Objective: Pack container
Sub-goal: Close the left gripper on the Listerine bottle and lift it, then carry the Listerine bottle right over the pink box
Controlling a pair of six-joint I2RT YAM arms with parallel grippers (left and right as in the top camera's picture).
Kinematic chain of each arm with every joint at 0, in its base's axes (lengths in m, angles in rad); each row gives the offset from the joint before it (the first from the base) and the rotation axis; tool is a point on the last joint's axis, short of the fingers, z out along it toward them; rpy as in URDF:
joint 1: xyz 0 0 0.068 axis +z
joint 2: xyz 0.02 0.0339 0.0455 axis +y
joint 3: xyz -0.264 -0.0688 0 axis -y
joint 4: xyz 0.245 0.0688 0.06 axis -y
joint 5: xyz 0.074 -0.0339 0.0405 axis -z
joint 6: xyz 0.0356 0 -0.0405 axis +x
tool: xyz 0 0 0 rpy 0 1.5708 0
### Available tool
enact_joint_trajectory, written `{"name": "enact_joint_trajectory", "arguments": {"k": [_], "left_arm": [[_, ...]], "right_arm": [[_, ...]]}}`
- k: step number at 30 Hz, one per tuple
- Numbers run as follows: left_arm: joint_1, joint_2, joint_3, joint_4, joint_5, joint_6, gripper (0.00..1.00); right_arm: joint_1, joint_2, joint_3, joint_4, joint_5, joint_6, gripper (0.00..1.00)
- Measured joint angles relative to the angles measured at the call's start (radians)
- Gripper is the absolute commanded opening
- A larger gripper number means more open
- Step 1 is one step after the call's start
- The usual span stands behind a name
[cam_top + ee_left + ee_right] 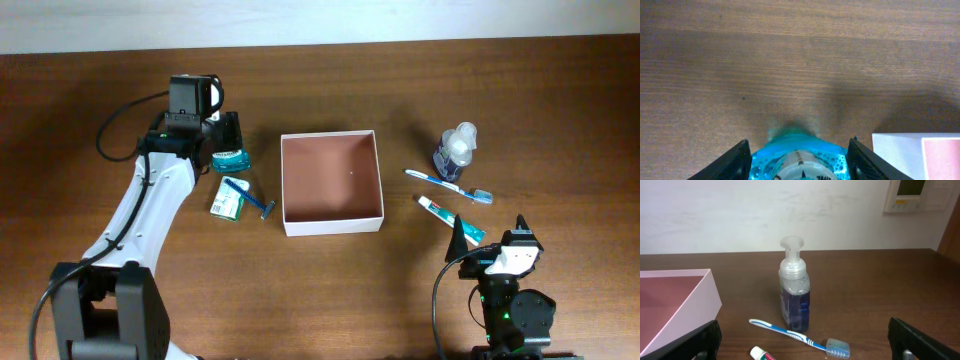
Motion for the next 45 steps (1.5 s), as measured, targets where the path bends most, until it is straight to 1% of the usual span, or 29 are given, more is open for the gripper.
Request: {"name": "enact_joint_trajectory", "arguments": {"k": [2,8,9,12,14,29,30,31,33,40,45], "left_arm": [[0.000,0.000,0.000,0.007,-0.002,0.000,0.56],[0.000,0.000,0.000,0.022,-0.009,0.000,0.39],[0.000,0.000,0.000,0.022,-0.009,-0.002,0.37],[0.000,0.000,0.000,0.022,-0.009,0.000,0.36],[0.000,0.000,0.000,0.024,-0.010,0.000,0.33],[0.000,-0.023,0.000,0.045,-0.039,0.000,0.31],[0.000,-0.036,0.000,0.045,-0.040,0.000,0.31],[0.000,-0.055,0.000,0.045,-0.040,0.000,0.27],[0.000,-0.093,0.000,0.045,-0.043,0.000,0.26],[-0.005,-0.243,0.000,0.039,-0.048,0.000,0.26],[-0.052,-0.315,0.000,0.023,-0.054,0.000,0.26]], "right_arm": [[0.000,0.000,0.000,0.000,0.000,0.000,0.99],[0.000,0.000,0.000,0.000,0.000,0.000,0.99],[0.000,0.000,0.000,0.000,0.000,0.000,0.99],[0.000,0.000,0.000,0.000,0.000,-0.001,0.99],[0.000,0.000,0.000,0.000,0.000,0.000,0.99],[0.000,0.000,0.000,0.000,0.000,-0.001,0.99],[0.000,0.000,0.000,0.000,0.000,-0.001,0.99],[0.000,0.000,0.000,0.000,0.000,0.000,0.99],[0.000,0.000,0.000,0.000,0.000,0.000,0.99],[0.000,0.000,0.000,0.000,0.000,0.000,0.99],[0.000,0.000,0.000,0.000,0.000,0.000,0.99]]}}
